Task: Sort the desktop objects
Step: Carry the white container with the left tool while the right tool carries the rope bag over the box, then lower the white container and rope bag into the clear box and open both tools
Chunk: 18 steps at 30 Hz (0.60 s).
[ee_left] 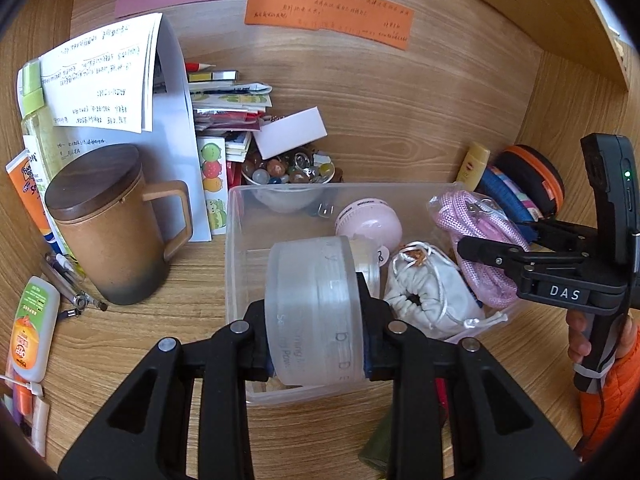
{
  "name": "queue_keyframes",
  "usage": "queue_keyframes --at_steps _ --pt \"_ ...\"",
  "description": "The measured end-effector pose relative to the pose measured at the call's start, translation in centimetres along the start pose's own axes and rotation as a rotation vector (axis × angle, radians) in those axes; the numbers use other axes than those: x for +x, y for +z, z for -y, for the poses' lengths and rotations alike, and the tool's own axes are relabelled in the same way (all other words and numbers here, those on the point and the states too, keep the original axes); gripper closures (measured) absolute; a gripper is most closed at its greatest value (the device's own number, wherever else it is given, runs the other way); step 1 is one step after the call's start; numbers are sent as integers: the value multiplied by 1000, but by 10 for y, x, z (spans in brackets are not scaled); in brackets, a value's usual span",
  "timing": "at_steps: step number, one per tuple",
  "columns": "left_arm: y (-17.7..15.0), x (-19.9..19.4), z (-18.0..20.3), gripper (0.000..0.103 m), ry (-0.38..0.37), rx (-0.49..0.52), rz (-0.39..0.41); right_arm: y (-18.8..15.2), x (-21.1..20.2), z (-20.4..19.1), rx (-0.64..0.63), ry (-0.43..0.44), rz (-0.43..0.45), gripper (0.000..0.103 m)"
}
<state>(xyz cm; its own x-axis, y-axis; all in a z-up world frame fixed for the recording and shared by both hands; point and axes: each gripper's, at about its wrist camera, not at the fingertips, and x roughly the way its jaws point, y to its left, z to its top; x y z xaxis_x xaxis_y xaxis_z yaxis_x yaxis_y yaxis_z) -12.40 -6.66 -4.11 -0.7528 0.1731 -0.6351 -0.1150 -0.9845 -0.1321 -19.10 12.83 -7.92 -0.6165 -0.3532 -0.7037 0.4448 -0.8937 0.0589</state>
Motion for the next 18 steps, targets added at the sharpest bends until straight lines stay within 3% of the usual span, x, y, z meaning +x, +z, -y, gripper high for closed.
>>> queue_keyframes --at_steps 18 --pt "-4 12 2 73 40 38 -30 -5 14 -14 -56 -32 -27 48"
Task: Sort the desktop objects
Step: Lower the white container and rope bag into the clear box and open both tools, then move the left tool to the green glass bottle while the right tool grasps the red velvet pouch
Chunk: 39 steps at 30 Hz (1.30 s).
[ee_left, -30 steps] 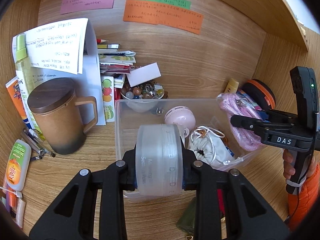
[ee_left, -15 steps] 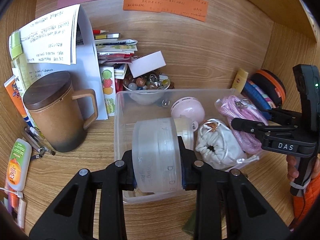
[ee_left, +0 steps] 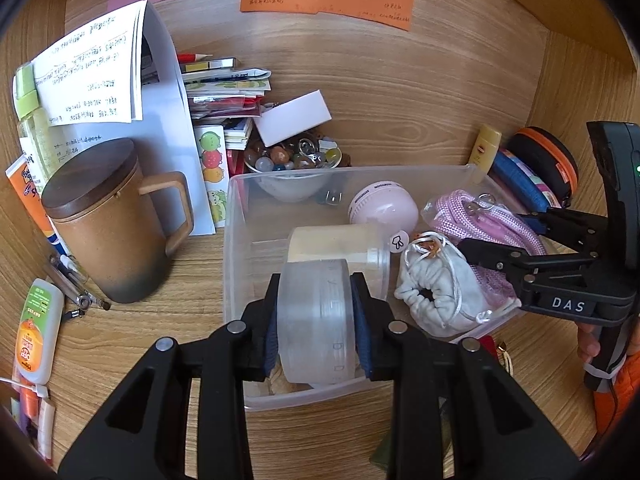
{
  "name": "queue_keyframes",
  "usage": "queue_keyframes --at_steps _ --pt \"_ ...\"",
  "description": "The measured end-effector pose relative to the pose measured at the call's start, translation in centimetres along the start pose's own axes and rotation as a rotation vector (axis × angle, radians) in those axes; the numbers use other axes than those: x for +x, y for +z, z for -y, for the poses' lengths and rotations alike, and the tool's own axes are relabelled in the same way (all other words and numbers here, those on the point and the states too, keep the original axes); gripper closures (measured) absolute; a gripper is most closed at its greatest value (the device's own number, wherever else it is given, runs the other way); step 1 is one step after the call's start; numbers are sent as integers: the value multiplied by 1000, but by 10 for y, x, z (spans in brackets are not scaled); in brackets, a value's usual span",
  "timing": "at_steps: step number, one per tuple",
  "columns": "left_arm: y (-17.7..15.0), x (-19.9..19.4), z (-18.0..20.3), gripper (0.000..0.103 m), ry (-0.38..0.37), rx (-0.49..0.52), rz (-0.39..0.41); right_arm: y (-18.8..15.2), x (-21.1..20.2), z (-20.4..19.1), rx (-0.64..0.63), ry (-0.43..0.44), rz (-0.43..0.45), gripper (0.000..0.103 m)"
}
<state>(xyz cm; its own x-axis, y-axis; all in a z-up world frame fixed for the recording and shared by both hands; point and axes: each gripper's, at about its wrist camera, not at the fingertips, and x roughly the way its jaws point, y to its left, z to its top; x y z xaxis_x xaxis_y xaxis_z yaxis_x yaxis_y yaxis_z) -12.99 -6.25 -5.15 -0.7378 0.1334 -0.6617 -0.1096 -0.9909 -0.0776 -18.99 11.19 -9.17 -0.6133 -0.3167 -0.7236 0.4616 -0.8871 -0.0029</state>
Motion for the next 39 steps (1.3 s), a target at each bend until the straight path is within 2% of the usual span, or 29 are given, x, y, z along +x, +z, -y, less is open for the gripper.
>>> queue_keyframes --at_steps 1,5,8,14,17,21,24,29,39 --pt "0 0 0 72 2 0 -2 0 1 -1 -4 -1 -4 47" --pt "-1 -2 3 57 7 7 7 -3 3 -7 -29 -20 -17 41" --pt "-1 -6 6 48 28 27 25 -2 3 -7 -33 -25 -20 41" --pt "-2 -15 7 41 32 32 48 -2 0 -7 -25 -29 -32 38" --pt "-2 -20 8 33 43 36 61 -3 -5 -10 -38 -51 -17 29" --pt "-2 -27 10 29 59 44 74 -2 -17 -16 -65 -63 23 19" --pt "-2 -33 10 26 62 41 81 -3 -25 -23 -92 -94 45 17" --pt "-4 -45 8 12 75 27 103 -6 -33 -27 -111 -117 61 17" --pt "-14 -66 1 8 70 -10 106 -20 -61 -29 -97 -145 90 16"
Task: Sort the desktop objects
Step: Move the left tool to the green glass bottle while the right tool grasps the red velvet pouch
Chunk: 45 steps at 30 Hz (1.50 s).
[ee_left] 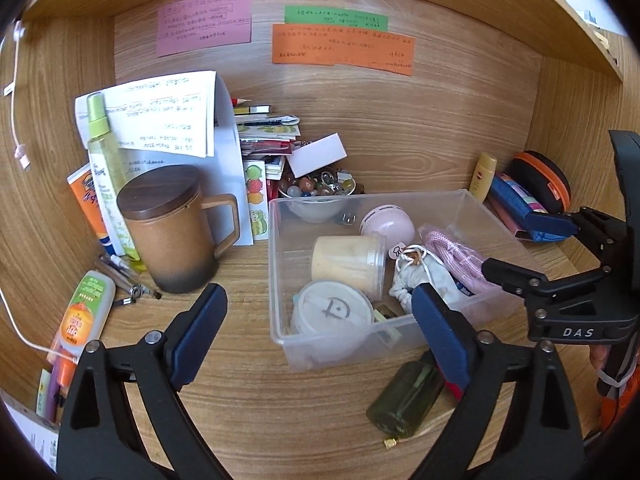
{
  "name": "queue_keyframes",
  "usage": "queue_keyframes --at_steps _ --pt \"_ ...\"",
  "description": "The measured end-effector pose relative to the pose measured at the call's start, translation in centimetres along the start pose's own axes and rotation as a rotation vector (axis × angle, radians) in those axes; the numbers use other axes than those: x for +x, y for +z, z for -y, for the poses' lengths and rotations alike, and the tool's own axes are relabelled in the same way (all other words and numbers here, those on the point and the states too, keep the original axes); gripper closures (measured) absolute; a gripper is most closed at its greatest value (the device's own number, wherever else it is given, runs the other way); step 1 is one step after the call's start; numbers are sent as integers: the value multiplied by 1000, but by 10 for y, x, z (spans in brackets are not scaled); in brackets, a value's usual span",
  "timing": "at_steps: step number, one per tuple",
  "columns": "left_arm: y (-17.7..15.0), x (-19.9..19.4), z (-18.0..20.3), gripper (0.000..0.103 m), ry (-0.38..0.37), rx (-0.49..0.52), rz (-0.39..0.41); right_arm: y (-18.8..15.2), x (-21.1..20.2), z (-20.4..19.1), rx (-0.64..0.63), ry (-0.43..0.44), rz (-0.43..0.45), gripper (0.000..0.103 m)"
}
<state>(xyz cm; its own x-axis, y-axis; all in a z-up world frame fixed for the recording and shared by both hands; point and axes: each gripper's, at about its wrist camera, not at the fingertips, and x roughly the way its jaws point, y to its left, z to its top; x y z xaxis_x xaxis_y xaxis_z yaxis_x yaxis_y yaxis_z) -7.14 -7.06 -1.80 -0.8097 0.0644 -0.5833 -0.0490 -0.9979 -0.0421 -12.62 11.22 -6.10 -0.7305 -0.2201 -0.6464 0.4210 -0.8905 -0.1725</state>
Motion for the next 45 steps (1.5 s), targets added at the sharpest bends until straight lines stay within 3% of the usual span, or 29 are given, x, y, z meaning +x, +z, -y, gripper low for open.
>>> queue_keyframes --at_steps 9,18,25,33,39,45 --pt "-15 -17 -3 6 -6 -7 0 -17 -23 -4 14 -21 12 15" --pt "-38 -25 -12 6 -17 -31 -19 -42 -32 -12 31 -22 -37 15" --pt "-54 -19 -20 5 -38 -74 -75 -60 -20 -36 40 46 -106 15" --pt "-65 -31 -24 5 -44 -67 -49 -69 9 -63 -13 71 -190 15" --pt "-72 -23 -29 5 -47 -82 -81 -70 31 -46 64 148 -265 15" --pt "-72 -16 -24 5 -72 -76 -97 -72 38 -27 147 234 -261 16"
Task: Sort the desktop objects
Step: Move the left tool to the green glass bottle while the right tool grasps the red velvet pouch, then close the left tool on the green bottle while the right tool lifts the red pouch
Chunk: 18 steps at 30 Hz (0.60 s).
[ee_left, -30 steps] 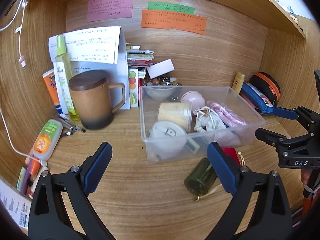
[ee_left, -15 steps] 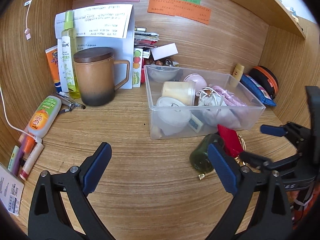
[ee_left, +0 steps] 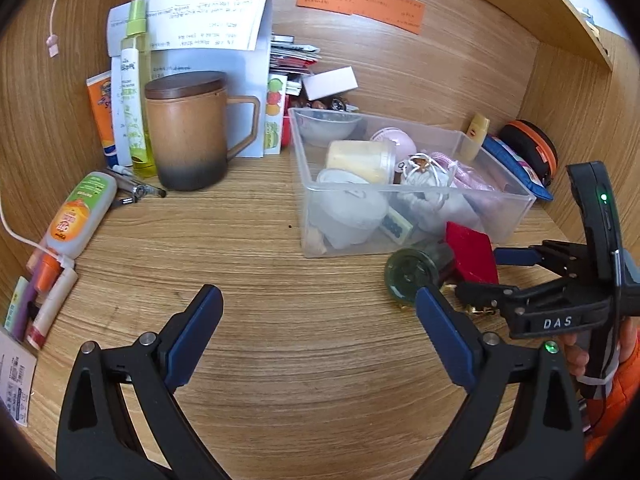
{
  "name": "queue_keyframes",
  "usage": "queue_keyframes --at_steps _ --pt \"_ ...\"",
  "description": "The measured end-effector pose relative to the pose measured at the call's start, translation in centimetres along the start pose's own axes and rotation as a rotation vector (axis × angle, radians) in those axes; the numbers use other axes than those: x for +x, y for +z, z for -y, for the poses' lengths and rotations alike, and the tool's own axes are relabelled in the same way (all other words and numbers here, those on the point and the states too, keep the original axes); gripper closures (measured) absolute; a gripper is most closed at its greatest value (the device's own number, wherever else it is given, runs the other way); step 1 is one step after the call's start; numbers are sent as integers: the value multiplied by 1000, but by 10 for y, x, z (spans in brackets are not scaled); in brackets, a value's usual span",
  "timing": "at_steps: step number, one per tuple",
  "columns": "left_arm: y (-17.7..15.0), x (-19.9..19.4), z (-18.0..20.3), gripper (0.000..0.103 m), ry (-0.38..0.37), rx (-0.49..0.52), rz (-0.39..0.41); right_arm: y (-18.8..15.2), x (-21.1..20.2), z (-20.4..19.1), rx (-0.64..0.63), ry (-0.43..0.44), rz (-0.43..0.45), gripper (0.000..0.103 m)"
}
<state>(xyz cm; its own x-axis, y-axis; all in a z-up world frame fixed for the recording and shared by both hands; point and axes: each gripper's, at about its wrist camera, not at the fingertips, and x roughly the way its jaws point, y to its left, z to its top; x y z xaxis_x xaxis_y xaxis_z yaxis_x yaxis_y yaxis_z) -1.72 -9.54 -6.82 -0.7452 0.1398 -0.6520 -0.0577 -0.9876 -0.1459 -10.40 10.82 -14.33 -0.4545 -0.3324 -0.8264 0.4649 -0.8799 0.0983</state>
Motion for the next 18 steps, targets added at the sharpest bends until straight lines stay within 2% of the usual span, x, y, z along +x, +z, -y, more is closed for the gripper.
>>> queue_keyframes --at_steps 5,7,10,11,15,18 --pt "2 6 7 5 -11 19 -14 -2 0 -3 -43 -3 27 34" --pt "3 9 10 5 -19 25 -20 -2 -1 -4 -49 6 39 46" --pt "6 13 15 5 -23 33 -32 -3 -6 0 -46 30 68 57" --pt "6 15 16 5 -25 34 -37 -1 -7 0 -46 34 73 63" --pt "9 20 26 5 -33 41 -53 -6 -17 7 -33 40 105 70" --pt "11 24 36 5 -38 61 -61 -10 -29 17 -13 35 136 71"
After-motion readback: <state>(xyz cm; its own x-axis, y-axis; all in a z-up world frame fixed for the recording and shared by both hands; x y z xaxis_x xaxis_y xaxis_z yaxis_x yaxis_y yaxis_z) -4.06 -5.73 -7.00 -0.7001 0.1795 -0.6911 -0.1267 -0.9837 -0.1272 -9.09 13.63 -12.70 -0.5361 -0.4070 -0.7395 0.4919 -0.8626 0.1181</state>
